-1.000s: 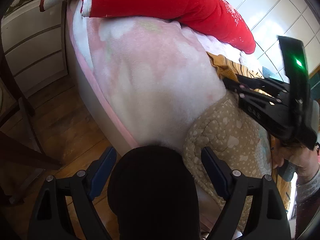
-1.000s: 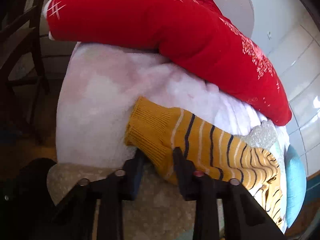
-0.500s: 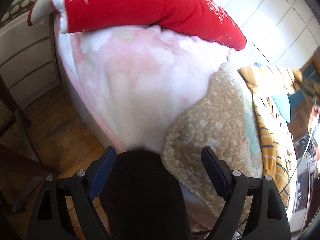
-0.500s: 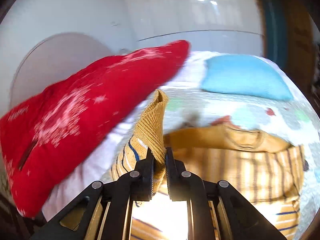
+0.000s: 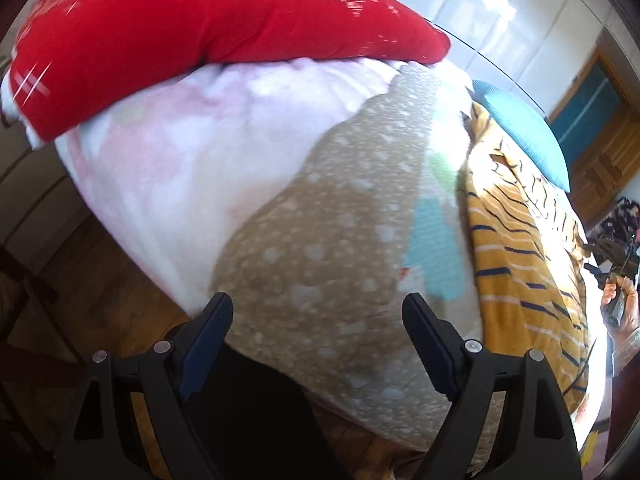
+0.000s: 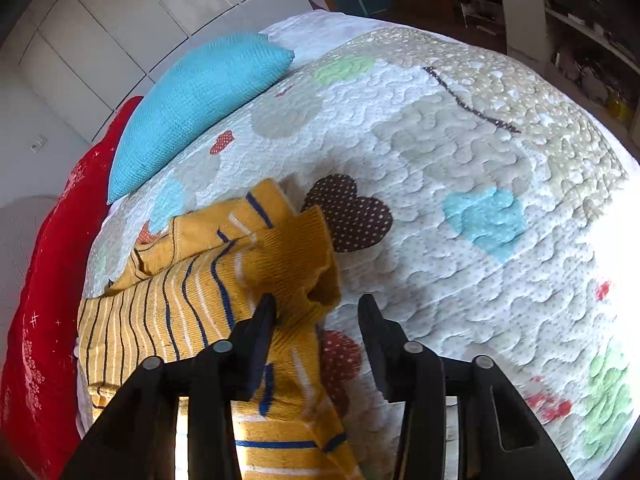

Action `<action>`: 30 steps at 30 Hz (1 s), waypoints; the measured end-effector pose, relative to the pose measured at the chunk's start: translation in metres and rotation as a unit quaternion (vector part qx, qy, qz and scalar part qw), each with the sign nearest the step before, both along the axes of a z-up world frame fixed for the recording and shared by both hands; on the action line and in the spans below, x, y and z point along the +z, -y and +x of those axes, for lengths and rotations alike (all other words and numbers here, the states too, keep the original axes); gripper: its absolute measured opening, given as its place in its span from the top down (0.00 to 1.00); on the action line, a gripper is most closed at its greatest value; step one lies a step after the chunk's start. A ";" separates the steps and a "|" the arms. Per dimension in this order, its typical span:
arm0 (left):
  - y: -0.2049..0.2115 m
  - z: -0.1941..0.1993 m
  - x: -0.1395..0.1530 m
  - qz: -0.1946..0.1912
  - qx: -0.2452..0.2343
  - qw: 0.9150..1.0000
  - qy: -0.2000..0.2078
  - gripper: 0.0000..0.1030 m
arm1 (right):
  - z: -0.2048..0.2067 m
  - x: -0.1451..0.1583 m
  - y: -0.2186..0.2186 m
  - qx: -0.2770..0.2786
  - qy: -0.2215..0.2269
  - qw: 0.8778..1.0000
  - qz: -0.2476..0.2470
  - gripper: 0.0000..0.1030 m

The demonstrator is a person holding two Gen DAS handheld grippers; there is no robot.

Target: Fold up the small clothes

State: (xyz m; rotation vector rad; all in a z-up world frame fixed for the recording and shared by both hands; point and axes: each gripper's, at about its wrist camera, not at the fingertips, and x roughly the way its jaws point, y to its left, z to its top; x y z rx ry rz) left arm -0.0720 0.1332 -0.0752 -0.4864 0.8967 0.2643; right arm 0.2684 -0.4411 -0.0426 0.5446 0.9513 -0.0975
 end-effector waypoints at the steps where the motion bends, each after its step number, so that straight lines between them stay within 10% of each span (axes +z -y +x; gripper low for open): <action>1: 0.005 0.003 0.002 0.004 -0.007 1.000 0.000 0.17 | -0.007 0.006 0.007 0.009 0.008 1.000 -0.002 0.49; 13: 0.078 0.073 0.008 0.024 -0.118 0.993 0.012 0.15 | -0.178 -0.007 0.013 0.223 0.001 0.970 0.097 0.42; 22: 0.109 0.104 -0.001 -0.112 -0.225 0.968 0.022 0.15 | -0.238 -0.050 -0.049 0.304 0.036 0.934 0.183 0.41; 30: 0.142 0.094 -0.003 -0.119 -0.256 0.959 0.028 0.16 | -0.264 -0.063 -0.084 0.317 0.068 0.916 0.236 0.42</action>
